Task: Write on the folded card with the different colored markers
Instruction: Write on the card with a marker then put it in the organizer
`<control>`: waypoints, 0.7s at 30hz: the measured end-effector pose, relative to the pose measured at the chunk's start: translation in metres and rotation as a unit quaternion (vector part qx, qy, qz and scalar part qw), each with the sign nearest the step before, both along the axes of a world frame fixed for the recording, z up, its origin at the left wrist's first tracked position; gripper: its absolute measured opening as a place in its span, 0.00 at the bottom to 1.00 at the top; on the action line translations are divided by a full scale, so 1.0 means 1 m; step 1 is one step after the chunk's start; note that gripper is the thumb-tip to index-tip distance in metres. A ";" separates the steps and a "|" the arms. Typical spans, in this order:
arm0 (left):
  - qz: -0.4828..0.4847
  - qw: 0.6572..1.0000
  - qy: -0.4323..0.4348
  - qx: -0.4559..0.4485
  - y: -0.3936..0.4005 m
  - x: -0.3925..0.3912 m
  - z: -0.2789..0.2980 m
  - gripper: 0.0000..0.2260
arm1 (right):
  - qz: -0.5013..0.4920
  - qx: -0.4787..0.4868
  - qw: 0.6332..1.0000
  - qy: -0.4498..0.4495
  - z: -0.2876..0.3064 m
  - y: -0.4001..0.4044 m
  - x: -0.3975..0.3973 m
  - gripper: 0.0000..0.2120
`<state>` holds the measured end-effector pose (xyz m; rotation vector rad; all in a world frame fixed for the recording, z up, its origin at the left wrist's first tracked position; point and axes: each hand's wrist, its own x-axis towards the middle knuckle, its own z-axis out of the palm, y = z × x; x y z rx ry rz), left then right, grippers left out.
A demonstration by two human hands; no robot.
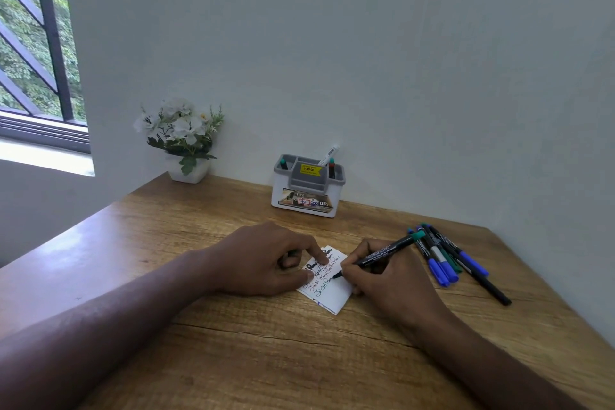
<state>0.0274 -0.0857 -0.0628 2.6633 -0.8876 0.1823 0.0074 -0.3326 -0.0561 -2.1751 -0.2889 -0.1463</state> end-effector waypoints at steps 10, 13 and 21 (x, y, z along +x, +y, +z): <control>0.003 1.000 -0.003 0.000 0.000 -0.001 -0.001 0.16 | 0.008 0.044 0.999 0.002 0.008 -0.007 0.008 0.04; 0.004 1.000 -0.004 0.004 -0.001 -0.001 0.000 0.16 | 0.024 0.012 1.000 0.000 0.007 -0.009 0.011 0.04; 0.008 1.000 -0.002 0.011 0.001 -0.001 -0.001 0.17 | 0.039 -0.039 0.998 -0.034 0.003 -0.008 0.013 0.02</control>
